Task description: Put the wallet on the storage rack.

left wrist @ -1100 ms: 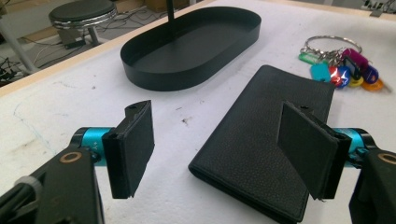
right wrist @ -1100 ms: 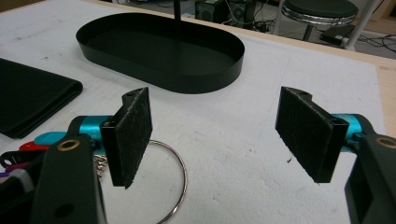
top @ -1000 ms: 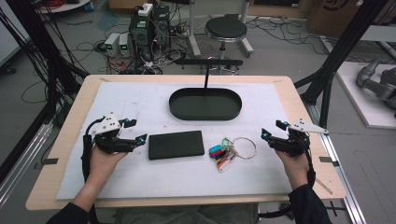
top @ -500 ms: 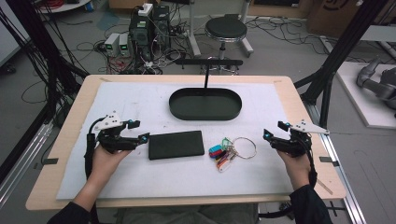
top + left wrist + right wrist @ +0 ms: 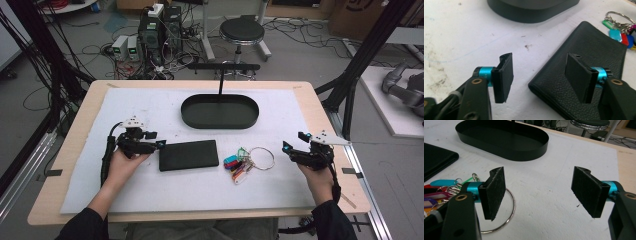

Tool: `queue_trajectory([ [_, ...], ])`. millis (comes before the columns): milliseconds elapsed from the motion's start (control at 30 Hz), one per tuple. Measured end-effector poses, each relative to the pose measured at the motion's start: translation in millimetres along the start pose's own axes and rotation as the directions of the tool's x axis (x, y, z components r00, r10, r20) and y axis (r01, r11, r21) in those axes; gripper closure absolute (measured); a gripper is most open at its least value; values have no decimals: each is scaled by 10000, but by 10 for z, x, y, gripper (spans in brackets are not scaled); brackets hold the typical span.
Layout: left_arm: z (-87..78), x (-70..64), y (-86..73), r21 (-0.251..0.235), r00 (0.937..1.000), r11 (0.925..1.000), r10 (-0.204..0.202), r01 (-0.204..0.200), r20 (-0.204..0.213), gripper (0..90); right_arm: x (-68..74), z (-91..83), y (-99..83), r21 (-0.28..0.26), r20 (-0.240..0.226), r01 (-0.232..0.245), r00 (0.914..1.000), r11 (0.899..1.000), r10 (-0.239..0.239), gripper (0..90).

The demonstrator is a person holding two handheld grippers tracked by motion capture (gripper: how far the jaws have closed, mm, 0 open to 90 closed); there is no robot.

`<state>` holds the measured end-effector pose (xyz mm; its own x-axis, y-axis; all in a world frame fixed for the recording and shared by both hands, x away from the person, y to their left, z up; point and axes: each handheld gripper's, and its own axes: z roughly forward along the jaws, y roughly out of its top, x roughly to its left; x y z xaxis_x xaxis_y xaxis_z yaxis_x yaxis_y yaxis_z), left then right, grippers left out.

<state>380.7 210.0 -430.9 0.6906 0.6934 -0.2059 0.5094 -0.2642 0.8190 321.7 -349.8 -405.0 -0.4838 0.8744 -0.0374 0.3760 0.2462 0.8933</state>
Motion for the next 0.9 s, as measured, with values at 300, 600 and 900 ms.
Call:
queue_trajectory([
  [300, 40, 61, -34, 503, 9988, 9976, -468, 473, -109, 443, -10, -27, -15, 1, 92, 27, 10000, 10000, -27, 279],
  [600, 111, 77, -68, 1079, 9936, 9882, -1114, 1086, 207, 519, 30, 23, 8, 38, 38, 192, 9998, 9998, -192, 279],
  [900, 148, 85, -119, 1330, 9728, 9745, -1970, 1807, 1216, 614, 64, 86, 38, 58, -105, 279, 9996, 9996, -278, 279],
])
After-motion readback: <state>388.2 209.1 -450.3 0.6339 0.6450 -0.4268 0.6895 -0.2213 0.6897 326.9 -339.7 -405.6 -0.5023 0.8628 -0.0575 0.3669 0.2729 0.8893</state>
